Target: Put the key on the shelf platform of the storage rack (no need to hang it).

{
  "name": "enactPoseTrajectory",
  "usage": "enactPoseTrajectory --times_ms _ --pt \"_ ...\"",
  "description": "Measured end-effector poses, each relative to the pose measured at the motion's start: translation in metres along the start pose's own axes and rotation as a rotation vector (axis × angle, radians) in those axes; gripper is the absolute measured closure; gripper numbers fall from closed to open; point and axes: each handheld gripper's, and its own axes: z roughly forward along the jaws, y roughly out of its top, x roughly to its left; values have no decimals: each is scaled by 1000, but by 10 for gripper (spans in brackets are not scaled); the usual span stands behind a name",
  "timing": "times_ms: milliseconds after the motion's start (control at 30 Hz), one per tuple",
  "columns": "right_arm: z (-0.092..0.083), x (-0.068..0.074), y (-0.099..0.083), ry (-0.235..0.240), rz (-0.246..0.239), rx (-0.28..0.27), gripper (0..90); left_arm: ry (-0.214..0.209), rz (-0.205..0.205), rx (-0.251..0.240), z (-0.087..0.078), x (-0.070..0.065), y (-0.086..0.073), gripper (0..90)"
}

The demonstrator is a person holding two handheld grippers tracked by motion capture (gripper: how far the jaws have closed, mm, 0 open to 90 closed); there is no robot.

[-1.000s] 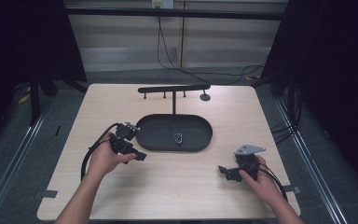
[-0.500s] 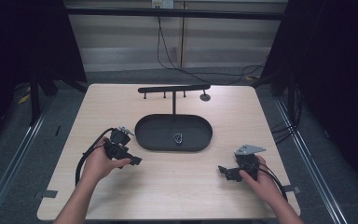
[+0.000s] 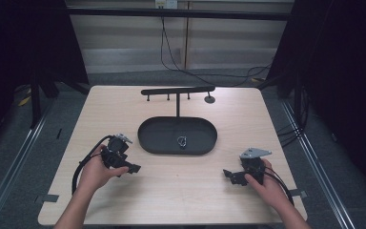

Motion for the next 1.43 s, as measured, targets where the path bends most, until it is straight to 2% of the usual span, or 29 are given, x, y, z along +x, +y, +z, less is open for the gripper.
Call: enactPoseTrajectory --times_ms 367,533,933,1067,1100,1200,1433 --pt "0 0 0 0 -2 0 93 21 -5 0 1 6 -18 260" --pt "0 0 0 0 0 0 93 18 -17 -5 3 6 -23 258" --pt "0 0 0 0 -1 -1 93 32 11 -27 5 10 -34 239" --pt "0 0 0 0 0 0 93 37 6 -30 6 11 -37 230" --pt "0 0 0 0 1 -1 93 42 19 -26 7 11 -39 229" --pt "0 0 0 0 -2 -1 93 48 27 -26 8 12 -41 226" --pt "0 0 0 0 0 0 93 58 31 -35 10 13 -45 218"
